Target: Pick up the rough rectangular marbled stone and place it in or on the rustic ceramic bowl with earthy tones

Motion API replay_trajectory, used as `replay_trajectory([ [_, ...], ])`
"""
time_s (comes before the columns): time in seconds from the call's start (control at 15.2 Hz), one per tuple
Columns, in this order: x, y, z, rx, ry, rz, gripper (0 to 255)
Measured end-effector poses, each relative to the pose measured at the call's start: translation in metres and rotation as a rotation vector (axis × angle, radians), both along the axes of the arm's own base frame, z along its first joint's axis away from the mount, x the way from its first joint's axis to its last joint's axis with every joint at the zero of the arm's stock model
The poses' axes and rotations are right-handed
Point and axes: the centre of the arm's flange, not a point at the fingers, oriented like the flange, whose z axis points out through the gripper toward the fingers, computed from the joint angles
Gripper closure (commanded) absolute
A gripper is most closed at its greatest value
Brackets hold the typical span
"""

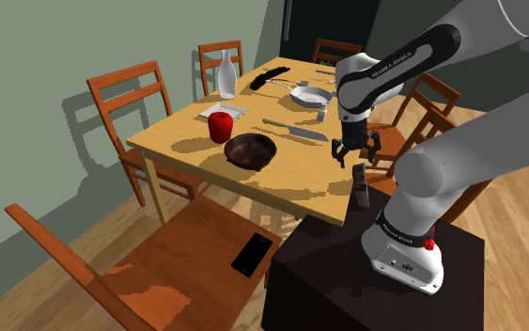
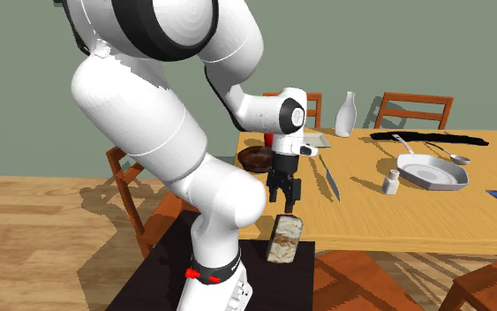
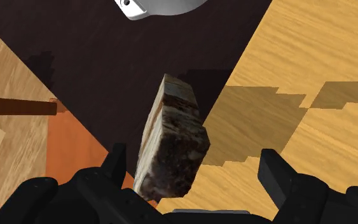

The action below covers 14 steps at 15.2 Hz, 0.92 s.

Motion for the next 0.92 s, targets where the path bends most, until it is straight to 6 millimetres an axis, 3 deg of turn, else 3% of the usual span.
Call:
replay_trajectory([
  [0.46,-0.014,0.000,-0.036,-0.029,0.041,-0.033,0],
  [0.86,-0.014,0.000,-0.040,-0.029,0.041,-0.033,0],
  [0.92,-0.014,0.000,-0.040,-0.029,0.041,-0.033,255],
])
